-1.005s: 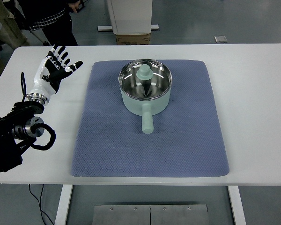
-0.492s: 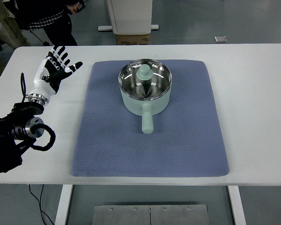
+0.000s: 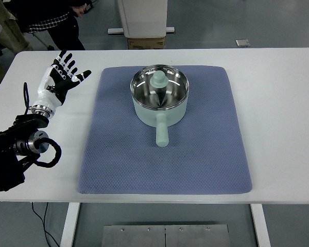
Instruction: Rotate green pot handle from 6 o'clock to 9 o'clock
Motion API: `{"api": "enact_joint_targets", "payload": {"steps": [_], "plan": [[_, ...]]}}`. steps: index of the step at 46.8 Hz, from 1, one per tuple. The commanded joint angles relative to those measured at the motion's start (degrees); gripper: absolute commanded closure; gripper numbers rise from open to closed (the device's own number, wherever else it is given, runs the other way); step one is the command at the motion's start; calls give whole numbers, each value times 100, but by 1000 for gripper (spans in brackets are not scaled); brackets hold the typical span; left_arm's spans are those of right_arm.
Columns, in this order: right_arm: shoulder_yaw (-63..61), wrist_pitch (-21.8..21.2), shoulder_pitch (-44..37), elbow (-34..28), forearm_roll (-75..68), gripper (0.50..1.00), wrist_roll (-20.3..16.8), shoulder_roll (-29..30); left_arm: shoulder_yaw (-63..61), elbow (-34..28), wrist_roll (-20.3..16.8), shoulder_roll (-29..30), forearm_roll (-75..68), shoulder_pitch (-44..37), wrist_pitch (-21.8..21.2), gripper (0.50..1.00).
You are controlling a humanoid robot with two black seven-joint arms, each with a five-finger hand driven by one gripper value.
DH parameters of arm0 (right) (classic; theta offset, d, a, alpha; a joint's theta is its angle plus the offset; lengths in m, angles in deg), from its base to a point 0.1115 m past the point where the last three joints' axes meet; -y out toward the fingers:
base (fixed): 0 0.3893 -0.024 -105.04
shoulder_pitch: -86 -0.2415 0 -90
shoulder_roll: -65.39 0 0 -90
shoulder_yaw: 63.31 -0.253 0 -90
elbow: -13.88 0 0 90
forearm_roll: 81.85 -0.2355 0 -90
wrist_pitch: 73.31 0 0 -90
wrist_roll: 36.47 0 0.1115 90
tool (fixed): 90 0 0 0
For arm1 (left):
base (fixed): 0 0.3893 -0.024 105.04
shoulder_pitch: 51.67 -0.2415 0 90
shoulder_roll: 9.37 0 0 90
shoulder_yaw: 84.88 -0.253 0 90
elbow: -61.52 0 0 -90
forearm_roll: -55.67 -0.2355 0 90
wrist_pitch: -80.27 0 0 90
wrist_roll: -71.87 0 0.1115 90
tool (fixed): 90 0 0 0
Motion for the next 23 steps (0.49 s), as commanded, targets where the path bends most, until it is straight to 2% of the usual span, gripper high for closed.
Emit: {"api": "enact_joint_targets", "payload": {"steps": [1,23], "plan": [[0,0,0,1,0,500,2,0,30,0,0,4,0,28,0,500],[0,0,0,1,-9,500,2,0,39,0,0,39,-158,37,-9,500]]}}
